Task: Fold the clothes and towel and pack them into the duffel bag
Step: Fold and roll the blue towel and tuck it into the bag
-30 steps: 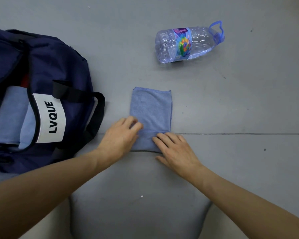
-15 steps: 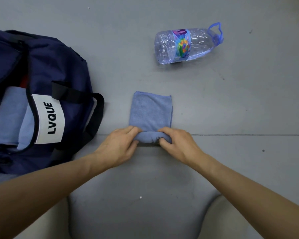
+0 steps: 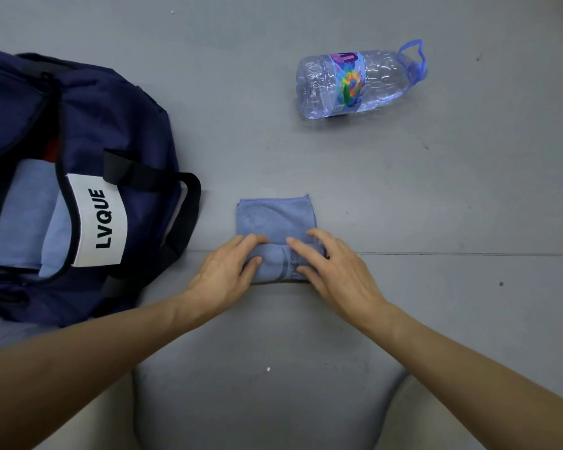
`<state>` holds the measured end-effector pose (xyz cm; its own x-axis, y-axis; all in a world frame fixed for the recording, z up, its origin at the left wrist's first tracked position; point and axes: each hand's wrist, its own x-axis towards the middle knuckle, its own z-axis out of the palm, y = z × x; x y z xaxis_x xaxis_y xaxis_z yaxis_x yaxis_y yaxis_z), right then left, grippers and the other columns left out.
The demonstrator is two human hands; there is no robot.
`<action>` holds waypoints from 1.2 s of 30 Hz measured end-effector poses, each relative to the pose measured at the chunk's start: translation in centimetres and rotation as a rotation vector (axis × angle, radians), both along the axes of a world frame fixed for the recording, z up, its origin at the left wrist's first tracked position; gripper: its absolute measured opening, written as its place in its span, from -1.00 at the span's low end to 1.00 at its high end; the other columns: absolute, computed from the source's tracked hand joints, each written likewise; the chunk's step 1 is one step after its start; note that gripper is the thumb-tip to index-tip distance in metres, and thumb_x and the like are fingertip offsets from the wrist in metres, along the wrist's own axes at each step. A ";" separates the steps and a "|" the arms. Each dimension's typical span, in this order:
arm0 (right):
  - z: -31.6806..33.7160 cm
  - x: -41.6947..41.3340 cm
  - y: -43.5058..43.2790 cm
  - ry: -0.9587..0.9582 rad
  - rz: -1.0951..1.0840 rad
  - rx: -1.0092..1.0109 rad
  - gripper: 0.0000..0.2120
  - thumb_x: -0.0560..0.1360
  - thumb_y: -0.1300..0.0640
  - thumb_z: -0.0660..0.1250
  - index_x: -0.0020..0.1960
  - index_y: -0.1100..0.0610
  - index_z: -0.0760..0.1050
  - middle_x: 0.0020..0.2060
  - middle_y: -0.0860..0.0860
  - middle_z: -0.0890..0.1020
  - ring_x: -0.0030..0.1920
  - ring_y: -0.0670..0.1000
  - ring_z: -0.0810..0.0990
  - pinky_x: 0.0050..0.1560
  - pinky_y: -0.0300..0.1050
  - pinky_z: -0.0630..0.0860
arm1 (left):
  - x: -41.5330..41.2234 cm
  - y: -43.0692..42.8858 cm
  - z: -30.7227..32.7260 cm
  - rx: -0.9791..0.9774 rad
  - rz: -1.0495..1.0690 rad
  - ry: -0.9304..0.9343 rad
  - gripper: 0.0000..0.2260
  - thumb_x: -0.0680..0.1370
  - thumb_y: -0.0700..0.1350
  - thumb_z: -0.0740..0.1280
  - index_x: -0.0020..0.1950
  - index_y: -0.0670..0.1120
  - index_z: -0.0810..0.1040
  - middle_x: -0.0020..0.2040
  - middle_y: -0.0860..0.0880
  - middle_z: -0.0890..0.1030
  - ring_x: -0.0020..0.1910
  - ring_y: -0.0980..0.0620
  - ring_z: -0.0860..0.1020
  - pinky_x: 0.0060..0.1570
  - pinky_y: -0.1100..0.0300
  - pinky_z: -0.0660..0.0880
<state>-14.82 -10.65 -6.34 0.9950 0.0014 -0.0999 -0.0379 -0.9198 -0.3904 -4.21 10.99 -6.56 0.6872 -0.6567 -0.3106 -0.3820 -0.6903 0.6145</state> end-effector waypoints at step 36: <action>-0.4 2.2 -0.6 0.054 0.263 -0.242 -0.45 0.56 -0.09 0.27 0.53 -0.11 0.28 0.46 0.12 0.39 0.33 0.23 0.46 0.14 0.10 0.50 | 3.6 -1.4 0.3 0.072 0.327 0.054 -0.63 0.57 0.18 0.33 0.31 0.05 0.46 0.09 0.04 0.59 0.04 -0.02 0.57 -0.05 0.18 0.35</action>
<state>-12.63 -11.28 -6.70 0.9570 0.2267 -0.1810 0.1979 -0.9664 -0.1639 -0.66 9.56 -6.27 0.8391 -0.3797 -0.3896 -0.1019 -0.8132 0.5731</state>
